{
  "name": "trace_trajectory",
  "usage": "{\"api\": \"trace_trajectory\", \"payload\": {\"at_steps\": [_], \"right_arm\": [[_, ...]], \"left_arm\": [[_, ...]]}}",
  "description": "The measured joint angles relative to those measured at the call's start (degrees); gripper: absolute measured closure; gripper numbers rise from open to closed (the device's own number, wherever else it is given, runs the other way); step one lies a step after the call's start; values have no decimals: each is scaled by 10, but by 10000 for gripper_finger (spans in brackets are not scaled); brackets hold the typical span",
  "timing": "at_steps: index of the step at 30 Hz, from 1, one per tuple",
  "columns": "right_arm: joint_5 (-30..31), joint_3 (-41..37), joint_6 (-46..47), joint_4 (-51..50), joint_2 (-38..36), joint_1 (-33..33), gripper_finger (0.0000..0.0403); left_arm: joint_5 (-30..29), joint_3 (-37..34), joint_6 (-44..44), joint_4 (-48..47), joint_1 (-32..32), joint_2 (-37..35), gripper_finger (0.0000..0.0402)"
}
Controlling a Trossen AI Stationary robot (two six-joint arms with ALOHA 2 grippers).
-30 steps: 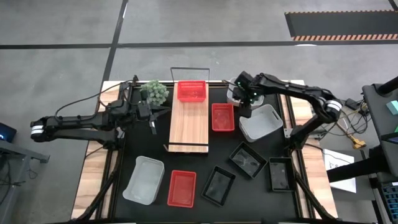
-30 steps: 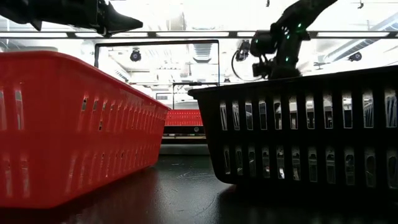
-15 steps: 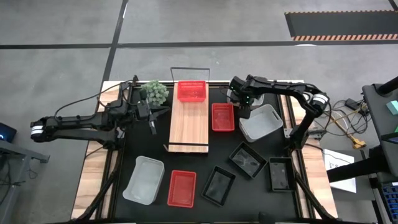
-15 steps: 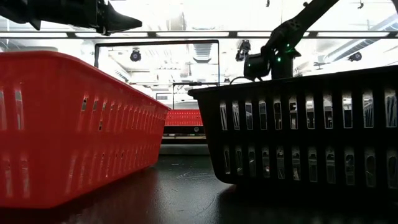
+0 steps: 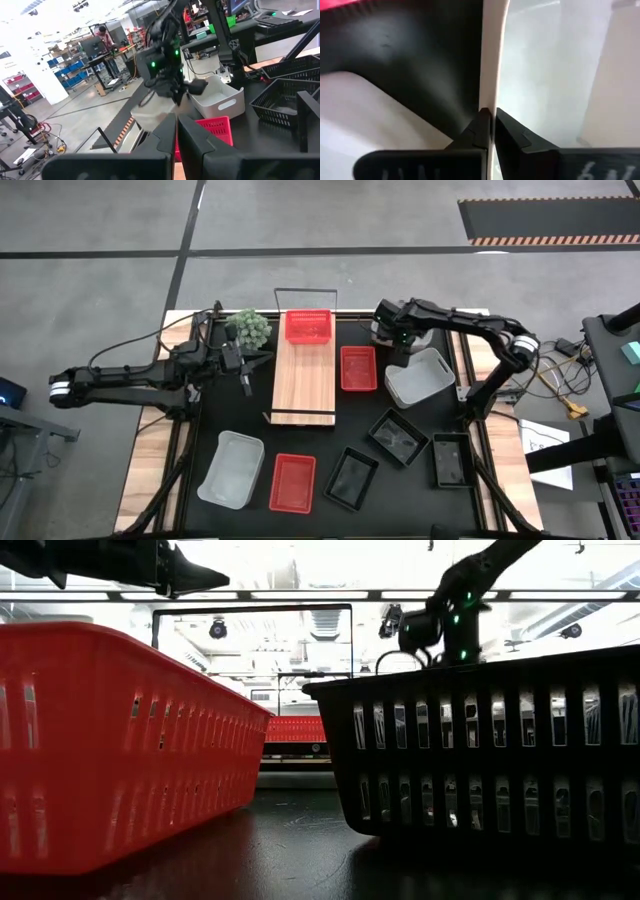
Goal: Stack baskets on shelf by color
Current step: Put the top gray bin on the shelf
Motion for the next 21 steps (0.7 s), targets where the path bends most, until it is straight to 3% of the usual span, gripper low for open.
{"api": "trace_trajectory", "payload": {"at_steps": [7, 15, 21], "right_arm": [[14, 105, 91, -80, -47, 41, 394], [-23, 221, 189, -99, -49, 182, 394], [-27, 257, 271, -97, -12, 267, 394]], "left_arm": [[0, 0, 0, 0, 0, -1, 402], [-5, 0, 0, 0, 0, 0, 402], [-5, 0, 0, 0, 0, -1, 402]]}}
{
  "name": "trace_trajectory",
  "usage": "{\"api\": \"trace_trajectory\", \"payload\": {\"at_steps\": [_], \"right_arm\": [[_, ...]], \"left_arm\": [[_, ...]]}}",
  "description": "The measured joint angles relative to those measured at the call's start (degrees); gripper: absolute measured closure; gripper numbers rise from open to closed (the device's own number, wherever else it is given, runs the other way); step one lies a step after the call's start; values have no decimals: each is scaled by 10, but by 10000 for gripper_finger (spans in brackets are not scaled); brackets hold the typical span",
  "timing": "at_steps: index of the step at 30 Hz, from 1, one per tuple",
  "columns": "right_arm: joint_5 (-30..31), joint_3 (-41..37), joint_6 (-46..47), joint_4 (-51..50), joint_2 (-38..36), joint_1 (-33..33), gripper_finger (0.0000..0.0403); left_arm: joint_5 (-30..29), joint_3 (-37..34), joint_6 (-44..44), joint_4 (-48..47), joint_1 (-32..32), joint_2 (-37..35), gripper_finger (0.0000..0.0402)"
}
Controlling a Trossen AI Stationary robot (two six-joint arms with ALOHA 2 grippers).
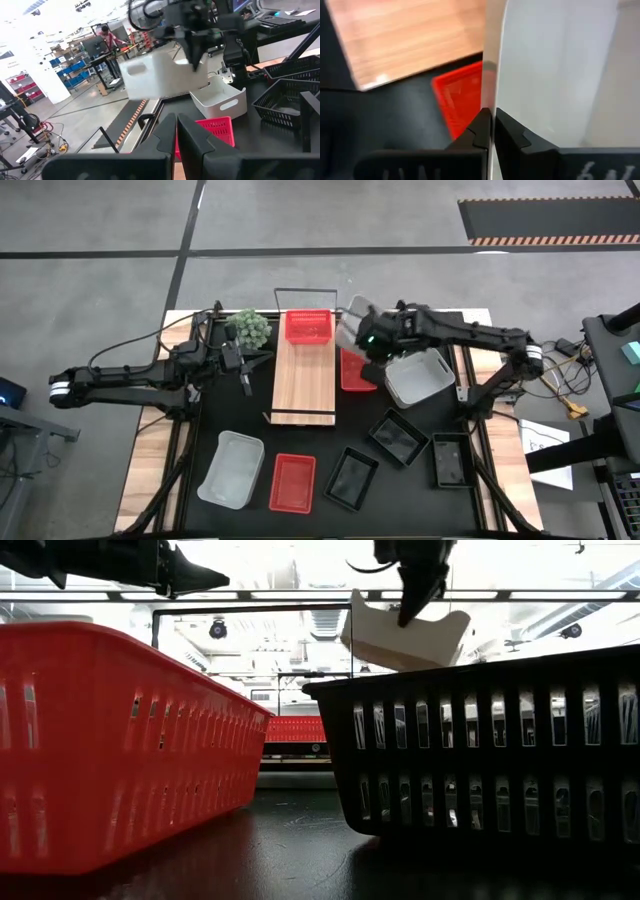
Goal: Stack baskets on shelf by color
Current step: Put the top gray bin on the shelf
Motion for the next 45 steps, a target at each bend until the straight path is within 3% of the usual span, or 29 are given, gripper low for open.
{"api": "trace_trajectory", "payload": {"at_steps": [7, 28, 37, 45], "right_arm": [[-23, 58, 22, 0, 85, 49, 394], [-134, 291, -57, -12, 334, 50, 394], [-172, 318, -69, -41, 369, 51, 387], [-184, 318, -75, -44, 353, 50, 333]], "left_arm": [[0, 0, 0, 0, 0, 0, 402], [-1, 1, 14, 2, 0, -10, 402], [-1, 1, 14, 3, 0, -11, 402], [-1, 1, 13, 3, 0, -10, 402]]}}
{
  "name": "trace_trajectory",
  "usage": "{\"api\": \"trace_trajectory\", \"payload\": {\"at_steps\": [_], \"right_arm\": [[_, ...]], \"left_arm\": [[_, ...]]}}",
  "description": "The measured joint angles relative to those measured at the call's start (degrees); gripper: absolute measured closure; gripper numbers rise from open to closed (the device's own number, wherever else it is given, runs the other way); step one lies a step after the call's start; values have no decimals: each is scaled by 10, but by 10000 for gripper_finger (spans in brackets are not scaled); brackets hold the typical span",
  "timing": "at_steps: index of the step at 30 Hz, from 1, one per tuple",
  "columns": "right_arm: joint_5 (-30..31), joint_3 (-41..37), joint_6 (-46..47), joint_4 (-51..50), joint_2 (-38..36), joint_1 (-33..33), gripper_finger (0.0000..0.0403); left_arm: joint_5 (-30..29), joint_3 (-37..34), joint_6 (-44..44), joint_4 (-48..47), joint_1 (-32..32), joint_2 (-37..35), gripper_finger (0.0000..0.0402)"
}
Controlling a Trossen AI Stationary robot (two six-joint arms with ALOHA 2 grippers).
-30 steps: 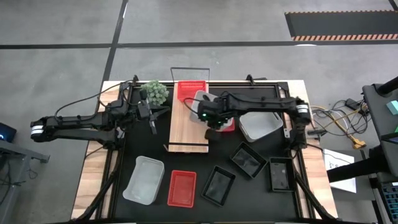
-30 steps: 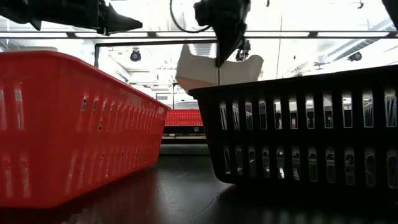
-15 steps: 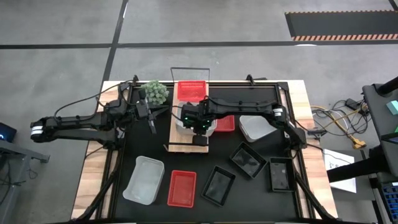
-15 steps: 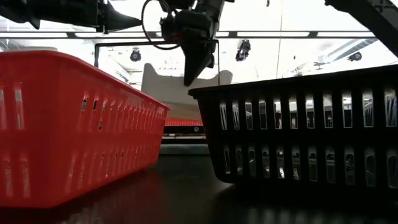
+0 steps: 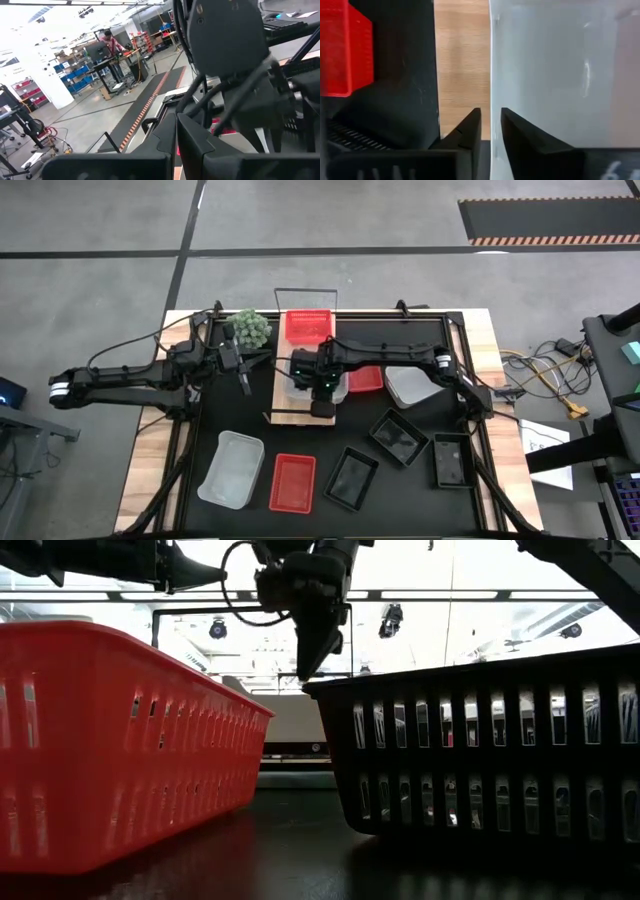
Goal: Stack baskets on shelf by color
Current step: Put the top gray bin on the shelf
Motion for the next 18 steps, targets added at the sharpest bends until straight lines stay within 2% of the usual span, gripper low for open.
{"api": "trace_trajectory", "payload": {"at_steps": [5, 7, 9, 12, 18], "right_arm": [[6, 0, -4, -50, -43, -2, 303], [35, 0, -2, -65, -64, -2, 299], [90, -1, 3, -84, -86, -2, 302], [149, -12, 16, -122, -117, -9, 322], [155, -113, 35, -120, -169, -40, 387]], "left_arm": [[0, 0, -3, -2, 0, 0, 402], [0, 0, -3, -4, 0, 2, 402], [0, 0, -4, -12, 0, 2, 402], [0, 0, -5, -50, 0, 1, 402], [0, 0, -6, -198, 0, 1, 402]]}}
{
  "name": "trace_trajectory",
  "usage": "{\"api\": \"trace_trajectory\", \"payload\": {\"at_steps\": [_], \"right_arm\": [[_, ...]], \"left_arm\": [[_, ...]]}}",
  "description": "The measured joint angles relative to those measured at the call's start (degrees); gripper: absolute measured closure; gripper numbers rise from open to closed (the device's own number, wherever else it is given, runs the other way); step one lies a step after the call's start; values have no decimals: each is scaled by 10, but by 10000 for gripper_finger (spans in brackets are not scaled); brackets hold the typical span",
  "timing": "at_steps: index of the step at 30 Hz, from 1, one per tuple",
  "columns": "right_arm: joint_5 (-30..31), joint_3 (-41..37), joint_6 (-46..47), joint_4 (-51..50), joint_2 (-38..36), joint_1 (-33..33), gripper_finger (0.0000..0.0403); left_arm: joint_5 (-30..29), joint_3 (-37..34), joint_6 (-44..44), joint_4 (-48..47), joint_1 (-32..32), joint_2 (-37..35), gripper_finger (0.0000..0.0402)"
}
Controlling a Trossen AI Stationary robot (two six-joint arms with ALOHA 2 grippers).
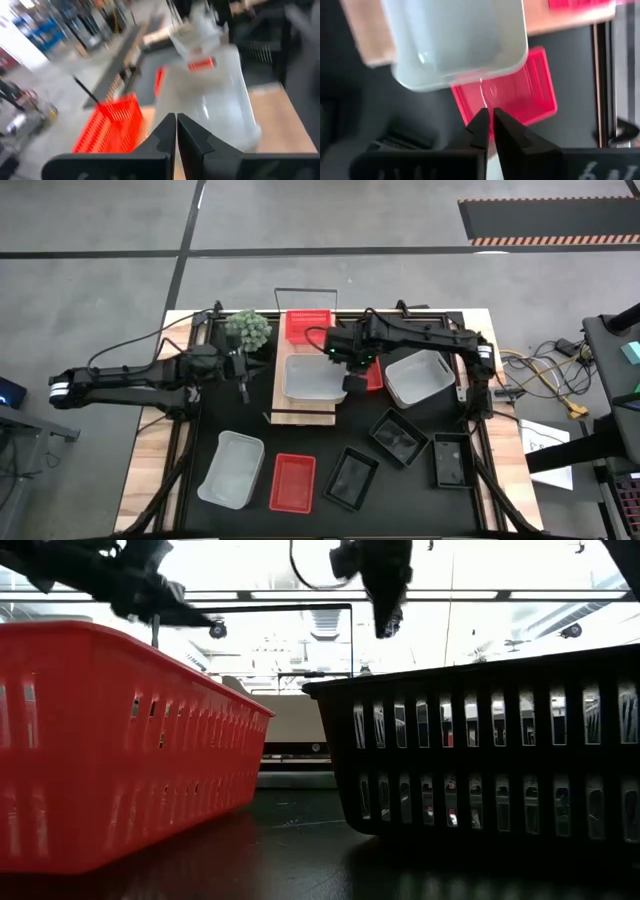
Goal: Stack baskets on shelf by color
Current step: Put the top gray bin on the shelf
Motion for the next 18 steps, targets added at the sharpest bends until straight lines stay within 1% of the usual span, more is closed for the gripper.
{"api": "trace_trajectory", "payload": {"at_steps": [3, 6, 9, 11, 13, 18], "right_arm": [[0, -77, 0, 34, -22, -20, 392], [-3, -154, -11, 98, -35, -40, 394], [-36, -206, -29, 158, -39, -52, 394], [-62, -229, -38, 202, -39, -54, 394], [-66, -240, -47, 232, -36, -54, 394], [-82, -240, -59, 266, -29, -51, 394]], "left_arm": [[0, 0, -27, -33, 0, 8, 402], [0, 0, -43, -58, 0, 21, 402], [0, 4, -64, -105, 0, 40, 402], [-1, 5, -73, -120, 0, 53, 402], [0, 5, -73, -123, 0, 67, 402], [14, 21, -73, -118, 0, 104, 402]]}}
